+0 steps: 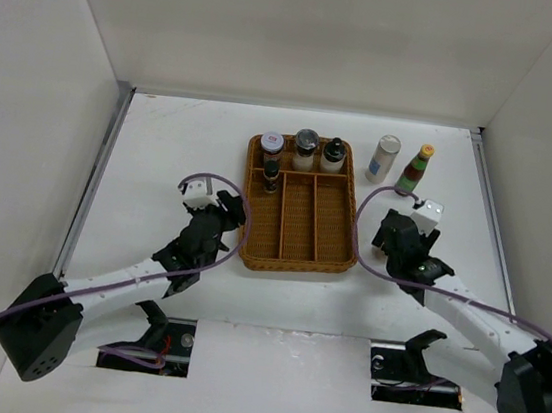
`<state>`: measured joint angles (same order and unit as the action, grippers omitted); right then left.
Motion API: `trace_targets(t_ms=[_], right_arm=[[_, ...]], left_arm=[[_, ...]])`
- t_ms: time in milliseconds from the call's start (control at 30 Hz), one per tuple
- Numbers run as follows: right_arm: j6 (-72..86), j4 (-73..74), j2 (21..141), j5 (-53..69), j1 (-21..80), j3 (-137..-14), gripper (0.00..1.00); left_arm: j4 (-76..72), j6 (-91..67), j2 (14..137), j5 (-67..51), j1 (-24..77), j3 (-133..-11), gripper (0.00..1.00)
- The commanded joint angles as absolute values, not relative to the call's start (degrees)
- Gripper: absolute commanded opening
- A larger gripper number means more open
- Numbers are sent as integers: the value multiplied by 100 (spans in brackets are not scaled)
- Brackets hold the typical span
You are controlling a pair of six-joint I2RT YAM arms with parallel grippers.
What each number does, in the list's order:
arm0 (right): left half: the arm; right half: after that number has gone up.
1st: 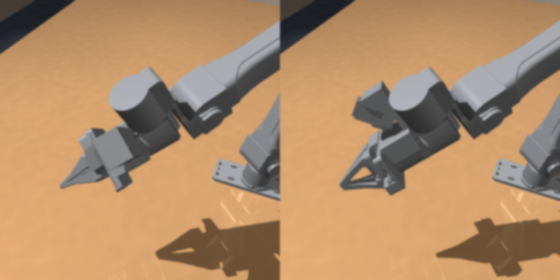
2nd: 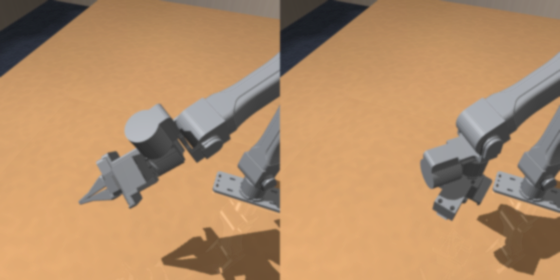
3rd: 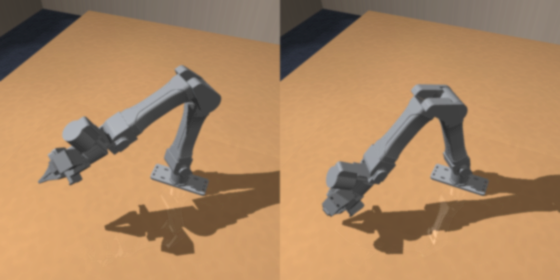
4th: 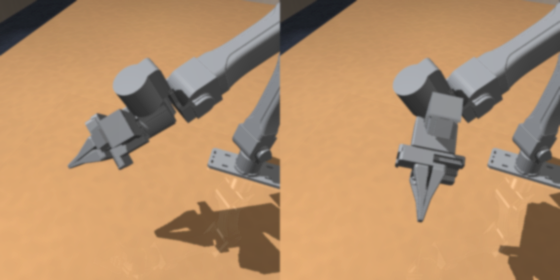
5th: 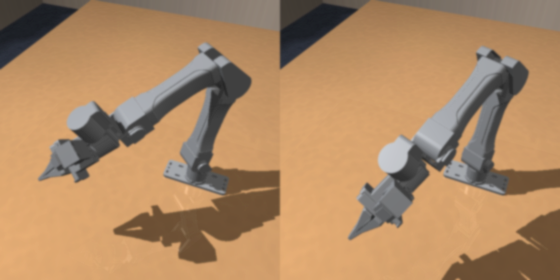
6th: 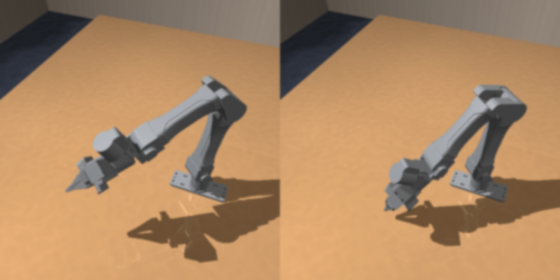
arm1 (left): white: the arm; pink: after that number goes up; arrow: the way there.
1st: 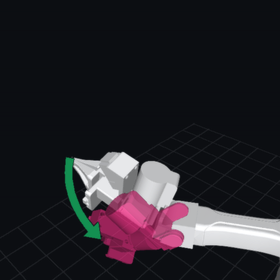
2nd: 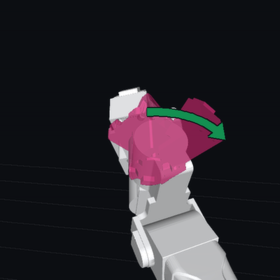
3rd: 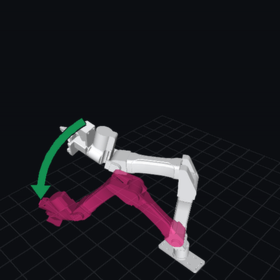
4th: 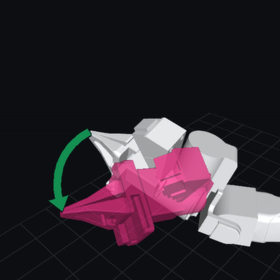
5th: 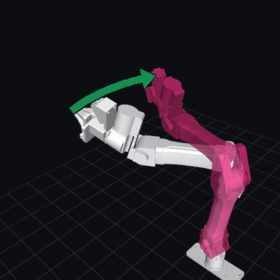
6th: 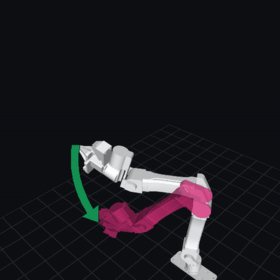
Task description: Organize the condiment bottles
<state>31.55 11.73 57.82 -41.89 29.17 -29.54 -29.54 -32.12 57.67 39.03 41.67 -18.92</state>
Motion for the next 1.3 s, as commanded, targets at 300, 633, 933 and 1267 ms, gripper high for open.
trace_targets(t_ms=[300,633,933,1267], right_arm=[[2716,781,5274,-4921,3598,-3743,45],[2408,-719,7590,-3306,4934,-5904,42],[2136,-1011,10000,-2988,5365,-7505,42],[2145,-905,10925,-3094,5410,-7796,45]], left_arm=[[-4535,-3577,6267,4025,4047,-1415,59],[-4597,-4087,5863,4069,3617,-1038,67],[-4492,-4552,5274,3982,3204,-668,70],[-4395,-4658,5440,3823,3151,-729,72]])
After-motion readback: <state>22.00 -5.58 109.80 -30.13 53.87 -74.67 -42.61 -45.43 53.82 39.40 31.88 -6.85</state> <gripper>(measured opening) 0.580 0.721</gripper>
